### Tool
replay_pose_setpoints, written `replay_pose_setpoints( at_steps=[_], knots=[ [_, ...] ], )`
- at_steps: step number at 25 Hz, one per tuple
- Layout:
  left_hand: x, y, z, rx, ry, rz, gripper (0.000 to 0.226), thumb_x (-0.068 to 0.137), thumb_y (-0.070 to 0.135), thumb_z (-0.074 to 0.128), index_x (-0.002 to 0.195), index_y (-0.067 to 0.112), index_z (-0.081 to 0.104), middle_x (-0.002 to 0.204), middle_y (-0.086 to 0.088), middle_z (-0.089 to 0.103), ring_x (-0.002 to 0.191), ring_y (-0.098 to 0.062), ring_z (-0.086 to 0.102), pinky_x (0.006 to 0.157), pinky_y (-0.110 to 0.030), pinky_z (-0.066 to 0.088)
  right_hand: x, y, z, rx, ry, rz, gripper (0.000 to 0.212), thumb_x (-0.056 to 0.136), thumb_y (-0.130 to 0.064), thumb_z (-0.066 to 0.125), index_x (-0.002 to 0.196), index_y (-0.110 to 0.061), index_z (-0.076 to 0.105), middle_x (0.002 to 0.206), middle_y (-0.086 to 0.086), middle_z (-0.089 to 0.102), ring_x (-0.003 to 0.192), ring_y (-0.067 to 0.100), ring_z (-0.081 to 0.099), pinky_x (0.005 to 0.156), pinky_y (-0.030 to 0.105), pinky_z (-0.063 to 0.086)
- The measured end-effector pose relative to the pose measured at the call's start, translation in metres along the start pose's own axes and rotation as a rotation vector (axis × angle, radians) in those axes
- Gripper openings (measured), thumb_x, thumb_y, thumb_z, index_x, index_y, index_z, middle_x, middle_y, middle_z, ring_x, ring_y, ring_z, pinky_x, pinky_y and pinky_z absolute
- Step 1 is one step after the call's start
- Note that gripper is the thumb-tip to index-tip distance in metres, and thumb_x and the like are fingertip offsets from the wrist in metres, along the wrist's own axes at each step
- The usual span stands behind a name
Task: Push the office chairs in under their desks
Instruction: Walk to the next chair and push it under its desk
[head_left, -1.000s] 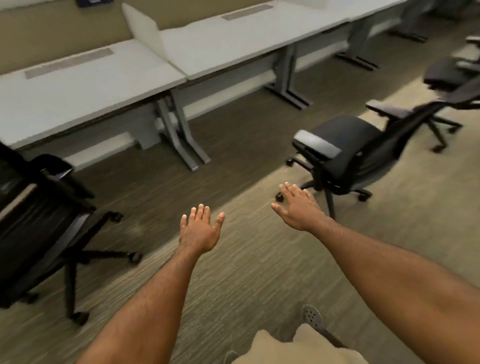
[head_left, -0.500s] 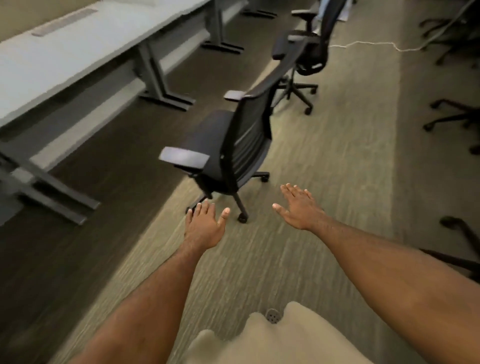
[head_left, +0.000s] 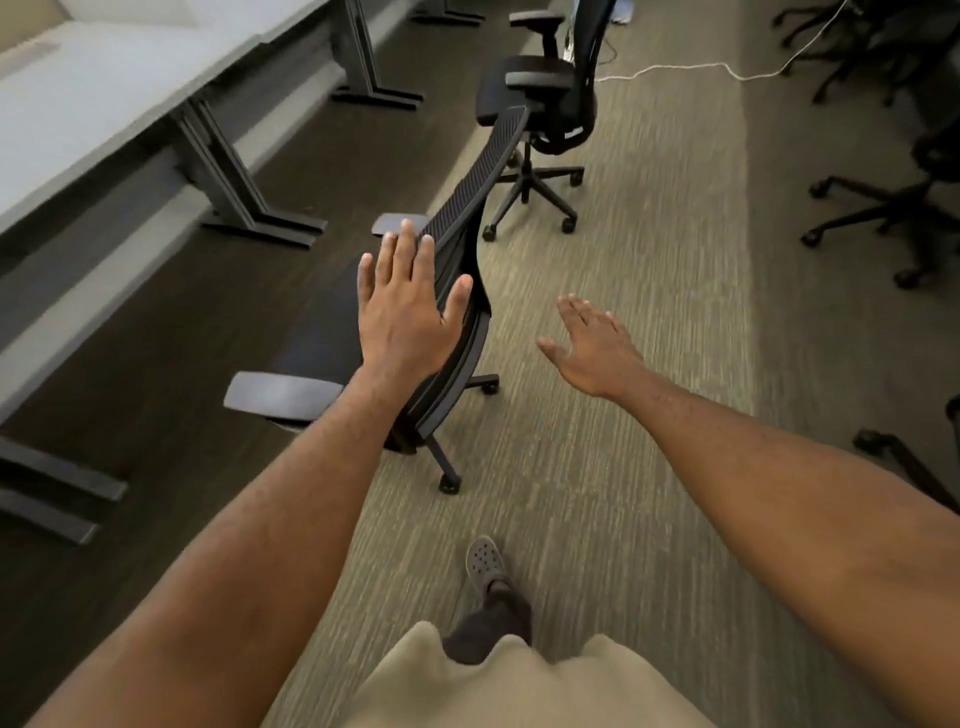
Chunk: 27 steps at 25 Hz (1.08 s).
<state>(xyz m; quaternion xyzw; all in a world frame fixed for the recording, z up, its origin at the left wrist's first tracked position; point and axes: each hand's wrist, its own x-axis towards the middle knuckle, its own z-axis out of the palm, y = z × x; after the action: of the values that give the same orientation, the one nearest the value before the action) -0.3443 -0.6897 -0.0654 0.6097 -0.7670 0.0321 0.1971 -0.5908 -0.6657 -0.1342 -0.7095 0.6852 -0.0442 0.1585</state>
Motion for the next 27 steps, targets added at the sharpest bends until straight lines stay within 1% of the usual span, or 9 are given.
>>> replay_pose_setpoints(
  at_steps=[4, 6, 9, 12, 15, 18, 20, 24, 27],
  knots=[
    [0.078, -0.006, 0.017, 0.058, -0.259, -0.124, 0.083, 0.094, 0.069, 0.015, 0.155, 0.011, 0.021, 0.164, -0.012, 0.016, 0.15, -0.029, 0.014, 0.121, -0.05, 0.009, 0.094, -0.015, -0.051, 0.089, 0.167, -0.061, 0.075, 0.1, -0.062, 0.02, 0.159, -0.019, 0.003, 0.167, 0.005, 0.001, 0.153, 0.02, 0.002, 0.121, 0.041, 0.002],
    [0.099, -0.005, 0.028, 0.104, -0.354, -0.123, 0.083, 0.094, 0.069, 0.017, 0.154, 0.012, 0.021, 0.16, -0.013, 0.026, 0.147, -0.031, 0.021, 0.118, -0.052, 0.018, 0.138, -0.022, -0.074, 0.107, 0.242, -0.1, 0.075, 0.099, -0.064, 0.02, 0.159, -0.021, 0.005, 0.168, 0.003, 0.002, 0.153, 0.02, 0.002, 0.121, 0.043, 0.004],
    [0.121, -0.001, 0.041, 0.157, -0.341, -0.123, 0.078, 0.095, 0.068, 0.017, 0.15, 0.013, 0.027, 0.149, -0.011, 0.044, 0.138, -0.032, 0.038, 0.11, -0.052, 0.031, 0.202, -0.025, -0.1, 0.076, 0.247, -0.147, 0.077, 0.097, -0.067, 0.018, 0.159, -0.022, 0.012, 0.167, 0.002, 0.006, 0.153, 0.02, 0.002, 0.121, 0.044, 0.004],
    [0.138, 0.001, 0.045, 0.165, -0.347, -0.17, 0.079, 0.094, 0.071, 0.017, 0.15, 0.016, 0.026, 0.134, -0.009, 0.057, 0.119, -0.032, 0.055, 0.088, -0.049, 0.044, 0.263, -0.021, -0.11, 0.005, 0.153, -0.197, 0.076, 0.097, -0.067, 0.017, 0.157, -0.021, 0.024, 0.167, 0.004, 0.01, 0.153, 0.02, 0.002, 0.121, 0.044, 0.001],
    [0.15, -0.001, 0.049, 0.163, -0.335, -0.167, 0.082, 0.092, 0.075, 0.015, 0.152, 0.019, 0.023, 0.126, -0.006, 0.06, 0.106, -0.029, 0.061, 0.067, -0.039, 0.041, 0.318, -0.01, -0.115, 0.013, 0.146, -0.227, 0.073, 0.097, -0.067, 0.018, 0.153, -0.023, 0.036, 0.166, 0.004, 0.017, 0.152, 0.022, 0.008, 0.121, 0.047, 0.004],
    [0.161, -0.001, 0.053, 0.18, -0.319, -0.2, 0.085, 0.089, 0.08, 0.013, 0.153, 0.025, 0.021, 0.129, -0.002, 0.06, 0.108, -0.025, 0.061, 0.066, -0.038, 0.041, 0.371, -0.003, -0.124, 0.083, 0.171, -0.29, 0.07, 0.096, -0.065, 0.021, 0.146, -0.023, 0.048, 0.162, 0.007, 0.028, 0.151, 0.026, 0.015, 0.122, 0.048, 0.01],
    [0.169, 0.008, 0.056, 0.211, -0.32, -0.271, 0.086, 0.087, 0.082, 0.01, 0.153, 0.028, 0.021, 0.131, 0.001, 0.059, 0.11, -0.022, 0.061, 0.067, -0.037, 0.042, 0.405, -0.002, -0.131, 0.084, 0.122, -0.37, 0.068, 0.096, -0.064, 0.022, 0.143, -0.026, 0.052, 0.16, 0.007, 0.032, 0.15, 0.026, 0.017, 0.121, 0.048, 0.011],
    [0.194, 0.02, 0.062, 0.273, -0.311, -0.372, 0.089, 0.085, 0.085, 0.006, 0.153, 0.03, 0.023, 0.133, 0.004, 0.06, 0.113, -0.021, 0.061, 0.068, -0.038, 0.045, 0.455, 0.0, -0.141, 0.082, 0.084, -0.47, 0.059, 0.098, -0.057, 0.026, 0.141, -0.027, 0.054, 0.16, 0.005, 0.033, 0.15, 0.024, 0.017, 0.121, 0.046, 0.012],
    [0.215, 0.019, 0.07, 0.342, -0.274, -0.422, 0.09, 0.084, 0.084, 0.003, 0.151, 0.029, 0.028, 0.13, 0.004, 0.063, 0.111, -0.021, 0.062, 0.063, -0.035, 0.039, 0.483, -0.018, -0.142, 0.095, 0.051, -0.518, 0.056, 0.099, -0.053, 0.025, 0.141, -0.029, 0.053, 0.161, 0.004, 0.03, 0.151, 0.024, 0.013, 0.121, 0.046, 0.011]
  ],
)
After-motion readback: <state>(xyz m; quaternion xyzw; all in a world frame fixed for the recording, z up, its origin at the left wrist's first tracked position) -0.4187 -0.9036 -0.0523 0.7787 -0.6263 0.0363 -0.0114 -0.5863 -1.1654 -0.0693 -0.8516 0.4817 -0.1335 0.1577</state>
